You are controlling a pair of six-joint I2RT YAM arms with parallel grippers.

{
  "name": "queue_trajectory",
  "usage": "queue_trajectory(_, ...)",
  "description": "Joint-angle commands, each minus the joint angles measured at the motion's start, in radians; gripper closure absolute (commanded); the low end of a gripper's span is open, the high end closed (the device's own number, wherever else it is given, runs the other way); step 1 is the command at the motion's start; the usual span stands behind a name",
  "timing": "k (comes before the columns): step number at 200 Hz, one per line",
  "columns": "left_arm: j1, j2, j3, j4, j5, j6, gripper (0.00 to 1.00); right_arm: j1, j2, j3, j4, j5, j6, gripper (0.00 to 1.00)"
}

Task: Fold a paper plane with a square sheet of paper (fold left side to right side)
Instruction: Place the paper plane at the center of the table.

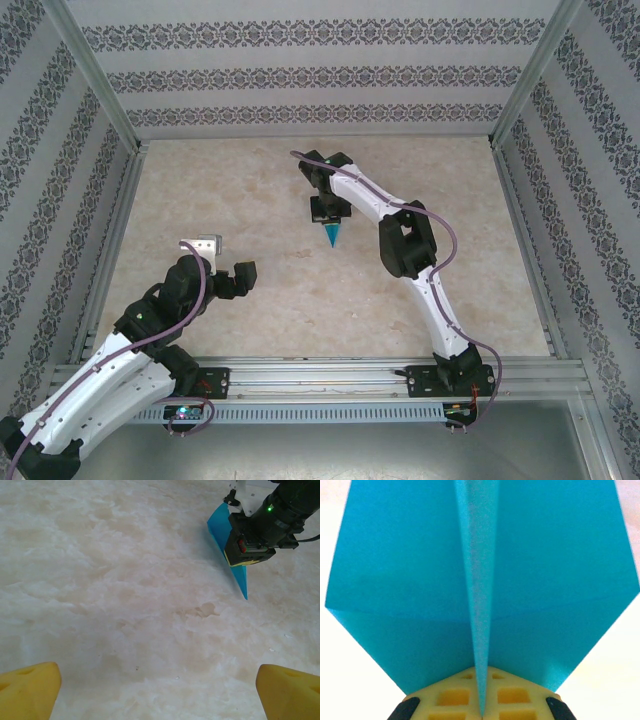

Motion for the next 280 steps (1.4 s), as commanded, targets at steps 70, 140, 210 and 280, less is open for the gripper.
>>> queue_trajectory(70, 0.015, 0.005, -0.009, 0.032, 0.002, 0.014, 0.00, 0.009, 0.003, -0.035, 0.051, 0.024, 0.037, 0.97)
queue_trajectory(140, 0.015, 0.008, 0.000, 0.029, 0.003, 0.014, 0.00, 0.007, 0.013, -0.059, 0.062, 0.011, 0.039, 0.93)
queue_trajectory(210, 0.015, 0.008, 0.003, 0.025, 0.000, 0.013, 0.00, 0.005, 0.011, -0.100, 0.097, -0.020, 0.045, 0.84)
queue_trajectory(280, 0.015, 0.012, 0.008, 0.023, -0.005, 0.018, 0.00, 0.001, -0.015, -0.128, 0.111, -0.017, 0.048, 0.66)
